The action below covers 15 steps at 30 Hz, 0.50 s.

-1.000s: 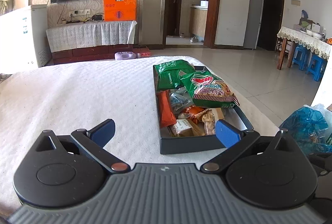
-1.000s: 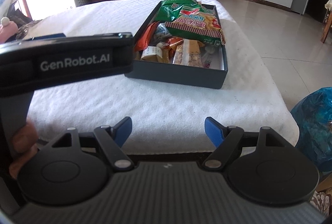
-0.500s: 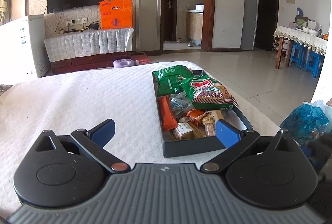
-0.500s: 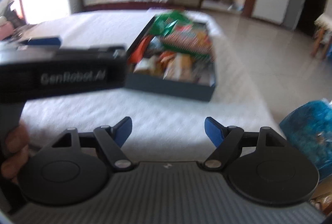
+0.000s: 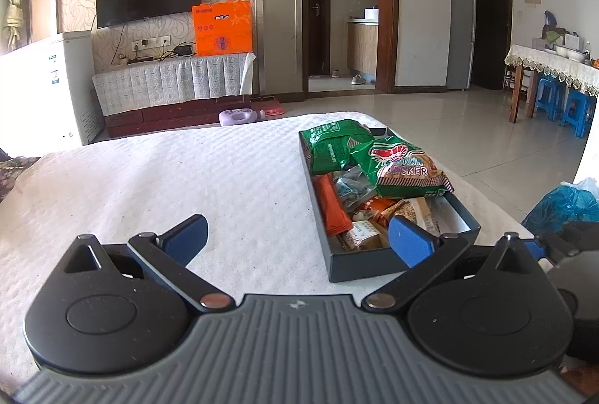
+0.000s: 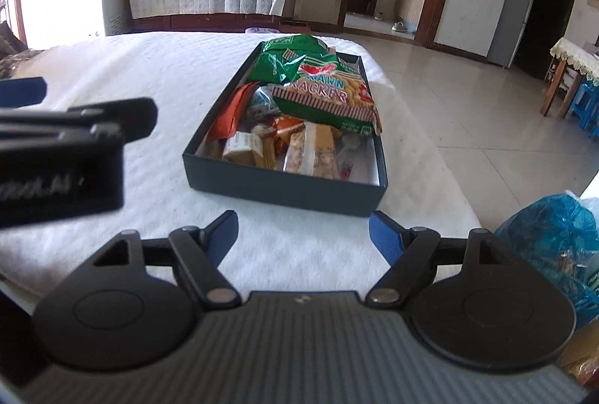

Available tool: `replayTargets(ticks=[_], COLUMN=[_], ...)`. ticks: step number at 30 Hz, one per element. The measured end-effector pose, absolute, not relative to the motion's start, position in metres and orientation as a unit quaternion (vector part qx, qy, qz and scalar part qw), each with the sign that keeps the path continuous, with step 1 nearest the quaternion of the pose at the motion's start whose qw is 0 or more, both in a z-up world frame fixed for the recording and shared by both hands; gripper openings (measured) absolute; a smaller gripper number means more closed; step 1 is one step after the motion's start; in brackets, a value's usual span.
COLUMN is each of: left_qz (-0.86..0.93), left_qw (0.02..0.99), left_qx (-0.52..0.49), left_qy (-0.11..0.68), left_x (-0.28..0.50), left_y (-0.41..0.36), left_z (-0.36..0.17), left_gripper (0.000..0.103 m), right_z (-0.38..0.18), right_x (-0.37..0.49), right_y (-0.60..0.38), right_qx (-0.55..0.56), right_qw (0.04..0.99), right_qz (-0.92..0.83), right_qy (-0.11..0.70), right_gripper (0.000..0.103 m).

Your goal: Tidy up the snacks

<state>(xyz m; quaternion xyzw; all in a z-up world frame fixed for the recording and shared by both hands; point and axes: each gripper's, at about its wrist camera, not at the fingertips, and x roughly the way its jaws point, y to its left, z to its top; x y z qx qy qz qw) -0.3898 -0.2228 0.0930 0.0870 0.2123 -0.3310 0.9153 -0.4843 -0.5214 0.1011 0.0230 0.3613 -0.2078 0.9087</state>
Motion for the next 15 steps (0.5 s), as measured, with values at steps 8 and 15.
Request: replayTargets(ticks=[8, 15], left_qz=[-0.326, -0.325], left_qw=[0.916, 0.916], left_qx=[0.088, 0.094], left_qy=[0.217, 0.215], left_x=[-0.387, -0.387], left_y=[-0.223, -0.226], left_z=[0.092, 0.091], left_gripper=[0.103, 0.103], right_z=[0.097, 0.093], right_x=[-0.473, -0.471], right_y=[-0.525, -0.530], right_qx=[0.025, 0.032], right_qw=[0.905, 0.901], right_qz=[-0.206, -0.208], right_qy=[0.372, 0.378], right_gripper=[0.079, 0.079])
